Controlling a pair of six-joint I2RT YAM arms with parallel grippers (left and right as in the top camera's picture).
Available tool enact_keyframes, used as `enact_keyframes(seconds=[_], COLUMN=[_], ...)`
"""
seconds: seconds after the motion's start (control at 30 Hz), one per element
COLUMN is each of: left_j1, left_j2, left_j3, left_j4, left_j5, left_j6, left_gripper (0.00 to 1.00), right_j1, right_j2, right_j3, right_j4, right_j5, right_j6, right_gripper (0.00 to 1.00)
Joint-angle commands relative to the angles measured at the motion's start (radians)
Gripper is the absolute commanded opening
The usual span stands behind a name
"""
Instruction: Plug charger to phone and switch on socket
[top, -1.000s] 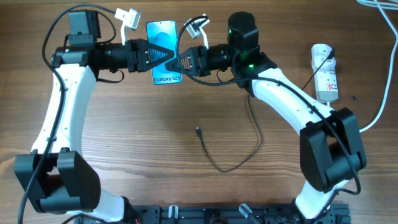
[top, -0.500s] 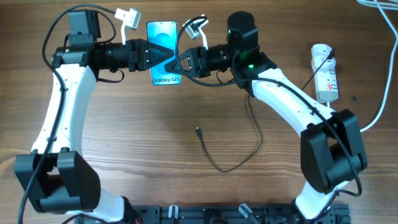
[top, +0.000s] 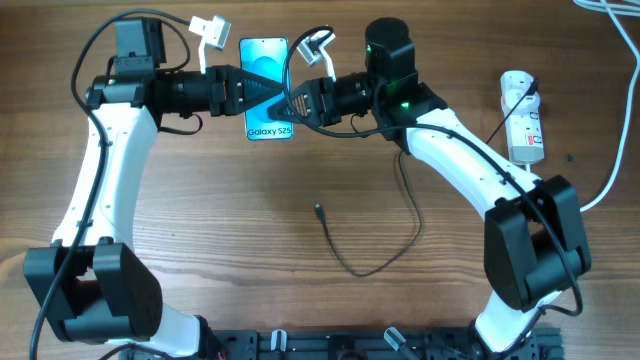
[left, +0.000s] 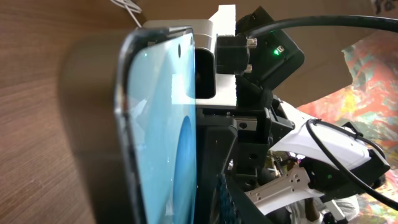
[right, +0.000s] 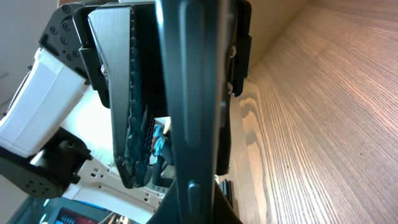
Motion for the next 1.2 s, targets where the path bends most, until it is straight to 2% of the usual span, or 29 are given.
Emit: enact_keyframes(seconds=[0.0,0.3,0.53,0.57,0.63,0.67,0.73,0.83,0.9,0.97,1.03,1.17], left_j1=[-0.005,-0.005,-0.005,-0.005,-0.005,-0.005,-0.005,-0.005,-0.005,-0.005,-0.006,-0.008], left_j2=[-0.086,-0.086,-0.086,-0.086,-0.086,-0.086,-0.086,-0.085,-0.085,-0.085,-0.084,-0.072], left_j3=[0.027,0.027,0.027,0.027,0.027,0.027,0.027,0.027,0.027,0.025,0.008,-0.058], left_j4=[-0.005,-0.008,-0.008,-0.008,-0.008,-0.008,-0.011,-0.039,-0.071,-0.112,-0.129,-0.124], left_j5=[0.120,0.109,0.100,0.082,0.057,0.039,-0.035,-0.176,-0.263,-0.382,-0.484,-0.497], left_j6=[0.016,0.016,0.016,0.016,0.016,0.016,0.016,0.016,0.016,0.016,0.016,0.016], left_gripper=[0.27,0.26,0.10,0.04,0.04,0.04,0.04,0.04,0.04,0.04,0.04,0.04], right_j1=[-0.019,-0.046,-0.047,-0.047,-0.047,-0.047,-0.047,-0.052,-0.064,-0.078,-0.093,-0.109], right_j2=[0.051,0.051,0.051,0.051,0.051,0.051,0.051,0.051,0.051,0.051,0.051,0.051], right_j3=[-0.037,-0.037,-0.037,-0.037,-0.037,-0.037,-0.037,-0.037,-0.037,-0.037,-0.037,-0.038], right_j4=[-0.039,-0.050,-0.074,-0.074,-0.074,-0.074,-0.074,-0.074,-0.074,-0.099,-0.188,-0.494], right_j5=[0.056,0.047,0.047,0.047,0.042,0.034,0.000,-0.016,-0.015,-0.014,0.015,0.249], right_j6=[0.020,0.016,-0.006,-0.005,-0.006,-0.006,-0.019,-0.060,-0.068,-0.123,-0.191,-0.349], right_gripper=[0.04,0.04,0.04,0.04,0.05,0.16,0.54,0.70,0.74,0.92,0.95,0.95])
